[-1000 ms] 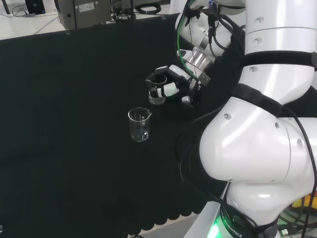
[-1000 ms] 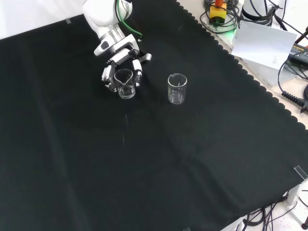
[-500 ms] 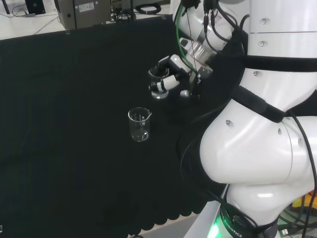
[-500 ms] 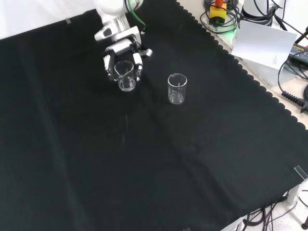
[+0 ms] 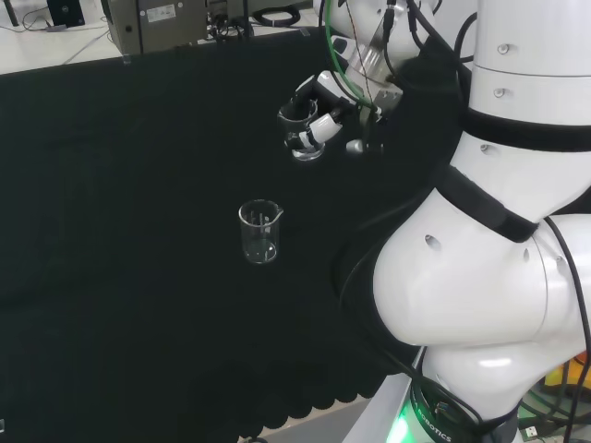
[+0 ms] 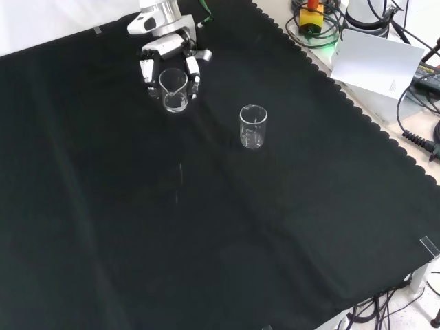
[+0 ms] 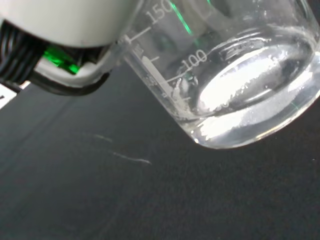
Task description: Pick up the beaker on the right.
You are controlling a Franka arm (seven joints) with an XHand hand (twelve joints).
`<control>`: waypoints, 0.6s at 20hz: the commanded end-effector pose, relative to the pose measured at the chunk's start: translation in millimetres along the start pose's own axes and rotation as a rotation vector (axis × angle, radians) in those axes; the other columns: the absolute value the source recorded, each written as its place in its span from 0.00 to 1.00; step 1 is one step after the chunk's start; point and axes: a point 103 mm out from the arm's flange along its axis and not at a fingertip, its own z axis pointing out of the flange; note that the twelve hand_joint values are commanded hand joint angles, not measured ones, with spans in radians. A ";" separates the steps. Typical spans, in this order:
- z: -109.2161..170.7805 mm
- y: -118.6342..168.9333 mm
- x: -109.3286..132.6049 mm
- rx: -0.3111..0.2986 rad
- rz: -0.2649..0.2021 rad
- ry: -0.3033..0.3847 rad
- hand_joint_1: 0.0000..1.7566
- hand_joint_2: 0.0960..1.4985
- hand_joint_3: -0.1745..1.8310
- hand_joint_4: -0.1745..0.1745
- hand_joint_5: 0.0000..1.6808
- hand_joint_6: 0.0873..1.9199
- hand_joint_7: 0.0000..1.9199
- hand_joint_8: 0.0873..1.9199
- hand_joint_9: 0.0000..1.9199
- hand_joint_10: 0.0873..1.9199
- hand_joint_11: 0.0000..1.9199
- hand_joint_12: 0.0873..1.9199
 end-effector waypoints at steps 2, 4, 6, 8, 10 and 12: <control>-36.7 -25.6 21.0 0.067 -0.011 -0.041 0.76 0.34 0.43 0.00 0.87 0.11 0.80 0.08 0.92 0.00 0.75 0.30; -41.5 -31.8 25.1 0.070 -0.009 -0.045 0.76 0.34 0.43 0.00 0.87 0.11 0.80 0.07 0.92 0.00 0.76 0.30; -45.7 -37.5 29.7 0.071 -0.007 -0.046 0.76 0.34 0.43 0.00 0.88 0.10 0.80 0.06 0.92 0.00 0.76 0.30; -49.3 -43.5 33.4 0.070 -0.004 -0.042 0.76 0.34 0.43 0.00 0.88 0.10 0.81 0.06 0.92 0.00 0.76 0.30; -52.1 -49.3 38.1 0.072 -0.006 -0.044 0.76 0.33 0.43 0.00 0.88 0.10 0.81 0.06 0.92 0.00 0.76 0.30; -53.9 -54.8 43.0 0.077 -0.008 -0.047 0.76 0.33 0.43 0.00 0.88 0.10 0.81 0.06 0.92 0.00 0.76 0.30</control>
